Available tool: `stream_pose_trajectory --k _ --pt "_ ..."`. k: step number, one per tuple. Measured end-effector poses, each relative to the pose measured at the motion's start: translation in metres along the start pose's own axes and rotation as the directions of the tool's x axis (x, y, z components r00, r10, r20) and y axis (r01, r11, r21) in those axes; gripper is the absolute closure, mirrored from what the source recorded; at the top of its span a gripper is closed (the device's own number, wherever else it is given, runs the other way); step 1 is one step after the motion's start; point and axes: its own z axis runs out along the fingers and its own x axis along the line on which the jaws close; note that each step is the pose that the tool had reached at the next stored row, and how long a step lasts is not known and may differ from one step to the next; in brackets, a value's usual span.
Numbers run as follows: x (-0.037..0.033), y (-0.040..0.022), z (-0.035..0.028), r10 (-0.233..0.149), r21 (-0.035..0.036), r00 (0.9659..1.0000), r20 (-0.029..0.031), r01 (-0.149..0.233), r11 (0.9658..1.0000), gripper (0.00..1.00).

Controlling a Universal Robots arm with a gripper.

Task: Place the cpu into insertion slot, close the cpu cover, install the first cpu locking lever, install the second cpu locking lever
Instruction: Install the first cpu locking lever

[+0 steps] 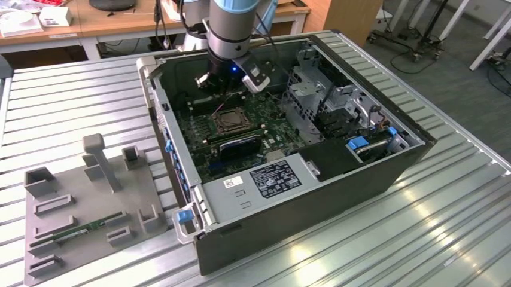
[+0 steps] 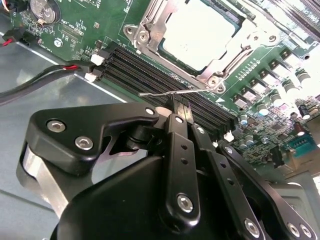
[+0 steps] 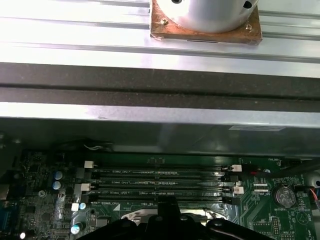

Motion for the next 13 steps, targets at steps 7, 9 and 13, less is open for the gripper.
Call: stream_pose_trajectory --k 7,9,13 --pt "-0.0016 -0.0010 0.0029 0.000 -0.0052 1.0000 -0.0002 0.000 1.0000 0.89" --pt "-0.0021 -0.0010 0.0032 0.000 -0.0070 1.0000 -0.0001 0.000 1.0000 0.89" --pt "-0.0043 -0.0014 0.0043 0.000 -0.0083 1.0000 -0.0001 0.000 1.0000 0.89"
